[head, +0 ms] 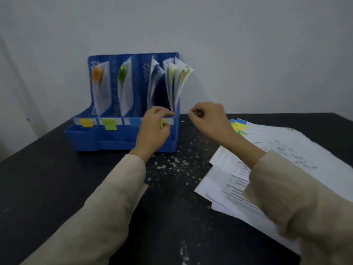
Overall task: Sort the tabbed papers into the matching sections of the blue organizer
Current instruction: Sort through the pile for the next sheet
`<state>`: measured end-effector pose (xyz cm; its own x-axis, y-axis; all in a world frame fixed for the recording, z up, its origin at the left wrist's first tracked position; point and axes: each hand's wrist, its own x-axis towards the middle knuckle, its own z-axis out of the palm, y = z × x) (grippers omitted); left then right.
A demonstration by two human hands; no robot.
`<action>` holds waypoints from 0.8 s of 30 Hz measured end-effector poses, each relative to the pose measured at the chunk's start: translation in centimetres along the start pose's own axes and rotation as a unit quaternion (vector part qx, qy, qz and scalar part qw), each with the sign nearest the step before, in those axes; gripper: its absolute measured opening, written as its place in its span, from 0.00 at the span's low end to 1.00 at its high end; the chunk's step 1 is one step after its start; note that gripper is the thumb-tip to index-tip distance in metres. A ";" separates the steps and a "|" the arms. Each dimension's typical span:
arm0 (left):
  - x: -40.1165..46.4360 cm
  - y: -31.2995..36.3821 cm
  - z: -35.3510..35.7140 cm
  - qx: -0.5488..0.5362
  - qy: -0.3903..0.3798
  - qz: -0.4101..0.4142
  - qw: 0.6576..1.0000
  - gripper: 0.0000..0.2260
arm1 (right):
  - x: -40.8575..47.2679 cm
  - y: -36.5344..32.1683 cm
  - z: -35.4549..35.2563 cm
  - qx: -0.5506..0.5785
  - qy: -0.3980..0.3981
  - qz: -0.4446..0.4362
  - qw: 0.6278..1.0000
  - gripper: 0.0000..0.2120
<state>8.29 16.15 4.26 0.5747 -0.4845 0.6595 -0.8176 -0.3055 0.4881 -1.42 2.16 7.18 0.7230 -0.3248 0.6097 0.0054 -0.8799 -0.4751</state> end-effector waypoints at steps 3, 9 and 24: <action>-1.7 3.4 3.3 -0.004 -0.112 0.019 0.994 0.15 | -2.4 3.0 -2.5 -0.016 0.016 0.049 0.999 0.09; -4.6 7.5 9.5 -0.019 -0.251 0.006 0.968 0.15 | -6.6 9.5 -5.9 -0.065 0.027 0.174 0.982 0.09; -7.0 9.4 14.1 -0.024 -0.301 0.048 0.952 0.17 | -11.0 18.5 -13.1 -0.263 -0.036 0.442 0.857 0.27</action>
<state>-3.93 5.09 -3.87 0.3623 -0.8945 0.2621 -0.8544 -0.2063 0.4769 -18.30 -15.07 -0.05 0.3242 -0.9396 0.1101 -0.8648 -0.3415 -0.3680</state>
